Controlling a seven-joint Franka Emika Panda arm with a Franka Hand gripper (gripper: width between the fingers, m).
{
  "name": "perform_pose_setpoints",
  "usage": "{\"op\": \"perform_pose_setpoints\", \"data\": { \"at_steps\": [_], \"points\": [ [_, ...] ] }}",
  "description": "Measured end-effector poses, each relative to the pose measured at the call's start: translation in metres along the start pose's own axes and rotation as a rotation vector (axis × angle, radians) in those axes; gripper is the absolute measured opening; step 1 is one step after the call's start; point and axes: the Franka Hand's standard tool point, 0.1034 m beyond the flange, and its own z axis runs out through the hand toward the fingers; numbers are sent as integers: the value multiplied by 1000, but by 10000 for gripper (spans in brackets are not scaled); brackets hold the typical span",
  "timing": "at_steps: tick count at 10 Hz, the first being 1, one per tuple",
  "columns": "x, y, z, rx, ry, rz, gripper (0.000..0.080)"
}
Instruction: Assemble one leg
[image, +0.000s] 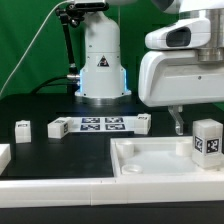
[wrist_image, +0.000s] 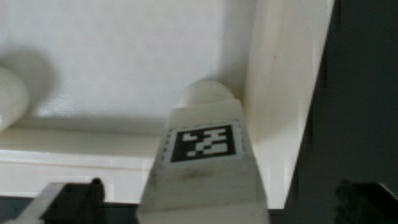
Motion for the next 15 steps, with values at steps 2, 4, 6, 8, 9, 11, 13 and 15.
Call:
{"op": "perform_pose_setpoints", "data": {
  "at_steps": [2,4,6,8,9,11,13,15],
  "points": [
    [0,1,0,-1,0,-44,639],
    [0,1,0,-1,-1,-45,480],
    [0,1,0,-1,-1,-40,291],
    [0,2,0,6,1,7,291],
    [-1,1,0,16,6,112,291],
    [-2,0,2,33,20,427,291],
    [-4,0,2,57,28,683,291],
    [-4,-2,3,59,22,935,291]
  ]
}}
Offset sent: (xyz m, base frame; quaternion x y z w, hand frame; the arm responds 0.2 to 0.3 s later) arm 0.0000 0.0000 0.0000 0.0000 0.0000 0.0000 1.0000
